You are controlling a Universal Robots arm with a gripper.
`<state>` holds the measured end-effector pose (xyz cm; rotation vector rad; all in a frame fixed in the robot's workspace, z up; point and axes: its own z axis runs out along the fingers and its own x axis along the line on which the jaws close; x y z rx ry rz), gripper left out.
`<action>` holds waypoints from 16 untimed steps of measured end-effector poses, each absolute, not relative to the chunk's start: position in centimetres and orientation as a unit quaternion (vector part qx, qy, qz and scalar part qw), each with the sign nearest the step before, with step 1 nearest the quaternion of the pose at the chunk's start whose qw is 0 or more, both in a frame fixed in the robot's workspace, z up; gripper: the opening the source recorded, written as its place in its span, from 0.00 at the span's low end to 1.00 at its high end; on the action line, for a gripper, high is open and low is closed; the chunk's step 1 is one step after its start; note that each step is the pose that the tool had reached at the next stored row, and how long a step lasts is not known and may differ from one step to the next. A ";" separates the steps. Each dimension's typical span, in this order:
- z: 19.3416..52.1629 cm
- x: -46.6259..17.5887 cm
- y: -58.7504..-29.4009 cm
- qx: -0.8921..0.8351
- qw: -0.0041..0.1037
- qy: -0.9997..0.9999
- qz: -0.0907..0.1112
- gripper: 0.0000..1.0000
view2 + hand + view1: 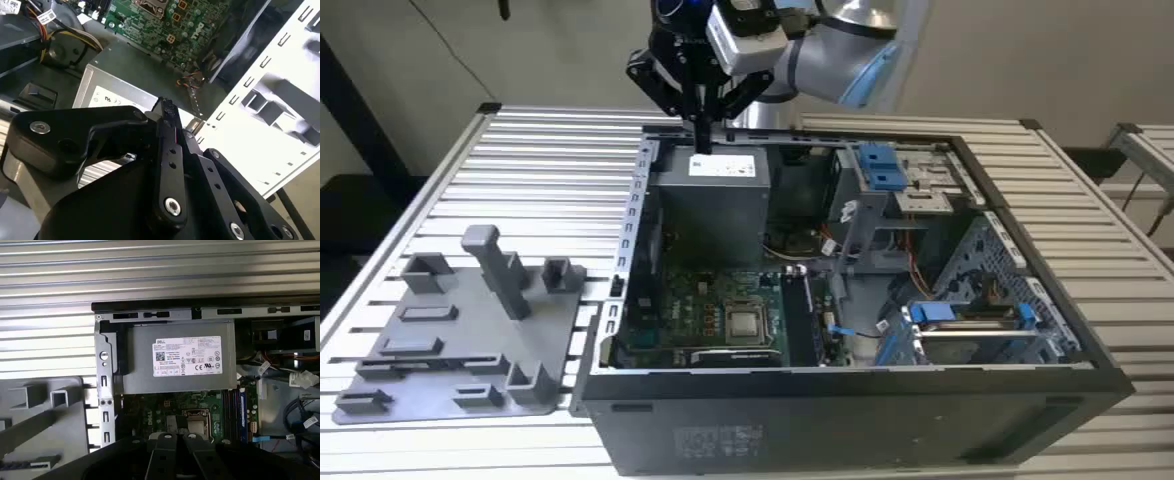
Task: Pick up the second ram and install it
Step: 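Reach for the second ram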
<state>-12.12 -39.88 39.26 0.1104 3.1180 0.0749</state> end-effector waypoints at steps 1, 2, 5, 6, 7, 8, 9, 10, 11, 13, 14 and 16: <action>39.3 -12.1 -39.9 0.035 0.010 0.999 0.024 0.11; 39.3 -12.1 -39.9 0.035 0.010 0.999 0.024 0.11; 39.3 -12.1 -39.9 0.035 0.010 0.999 0.024 0.11; 39.3 -12.1 -39.9 0.035 0.010 0.999 0.024 0.11; 39.3 -12.2 -39.9 0.035 0.010 0.999 0.024 0.11; 39.3 -12.2 -39.9 0.035 0.010 0.999 0.024 0.11; 39.3 -12.2 -39.9 0.035 0.010 0.999 0.024 0.11; 39.3 -12.3 -39.9 0.035 0.010 0.999 0.024 0.11; 39.3 -12.3 -39.9 0.035 0.010 0.999 0.024 0.11; 39.3 -12.4 -39.9 0.035 0.010 0.999 0.024 0.11; 39.3 -12.4 -39.9 0.035 0.010 0.999 0.024 0.11; 39.3 -12.4 -39.9 0.035 0.010 0.999 0.024 0.11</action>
